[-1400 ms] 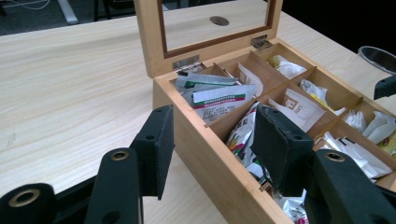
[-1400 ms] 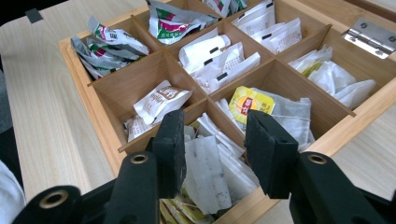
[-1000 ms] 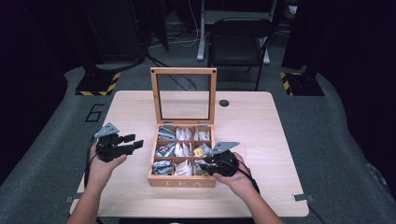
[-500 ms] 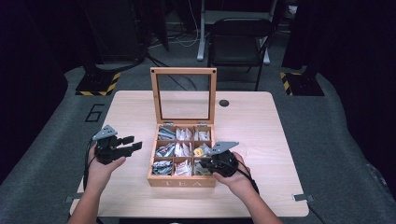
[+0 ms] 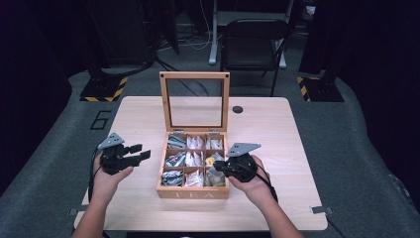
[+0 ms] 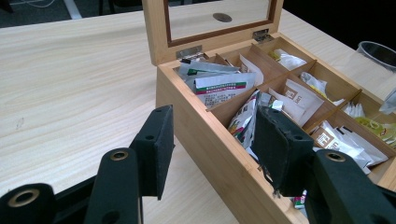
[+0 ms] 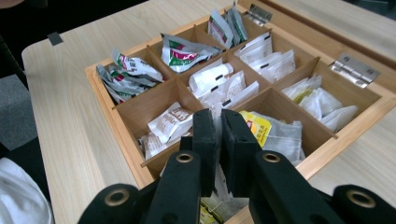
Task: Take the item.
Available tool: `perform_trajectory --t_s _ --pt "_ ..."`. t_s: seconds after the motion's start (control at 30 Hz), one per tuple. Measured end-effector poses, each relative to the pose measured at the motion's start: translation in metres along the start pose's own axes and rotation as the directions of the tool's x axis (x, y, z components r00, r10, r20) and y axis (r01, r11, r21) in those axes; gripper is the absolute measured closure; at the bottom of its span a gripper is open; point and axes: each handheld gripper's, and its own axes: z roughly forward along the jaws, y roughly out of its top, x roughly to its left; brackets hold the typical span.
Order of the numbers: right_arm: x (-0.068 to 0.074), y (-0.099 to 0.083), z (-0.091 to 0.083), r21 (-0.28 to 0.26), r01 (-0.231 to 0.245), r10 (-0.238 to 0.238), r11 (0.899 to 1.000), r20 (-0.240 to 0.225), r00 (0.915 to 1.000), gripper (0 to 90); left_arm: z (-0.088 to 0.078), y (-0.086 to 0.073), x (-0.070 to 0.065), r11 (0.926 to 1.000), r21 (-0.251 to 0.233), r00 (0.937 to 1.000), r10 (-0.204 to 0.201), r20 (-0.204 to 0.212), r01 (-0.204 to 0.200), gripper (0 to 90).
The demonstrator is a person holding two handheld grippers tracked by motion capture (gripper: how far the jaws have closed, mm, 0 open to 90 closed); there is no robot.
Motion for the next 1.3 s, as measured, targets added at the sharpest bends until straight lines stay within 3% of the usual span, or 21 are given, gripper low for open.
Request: perform_trajectory --t_s 0.03,0.77,1.3 --pt "0.001 0.001 -0.002 -0.001 -0.012 0.012 1.000 0.001 0.9999 84.5 0.000 0.000 0.000 1.0000 0.001 1.0000 0.000 0.001 0.000 48.3" --pt "-0.006 0.035 -0.029 -0.017 0.043 -0.042 0.999 0.033 0.9986 84.5 -0.003 0.000 0.001 0.9998 -0.010 0.9998 -0.017 -0.007 0.017 47.6" --pt "-0.023 0.041 -0.055 -0.019 0.020 -0.018 1.000 0.111 0.9937 84.5 -0.002 -0.001 0.002 0.9996 -0.012 0.9997 -0.024 -0.008 0.024 47.5"
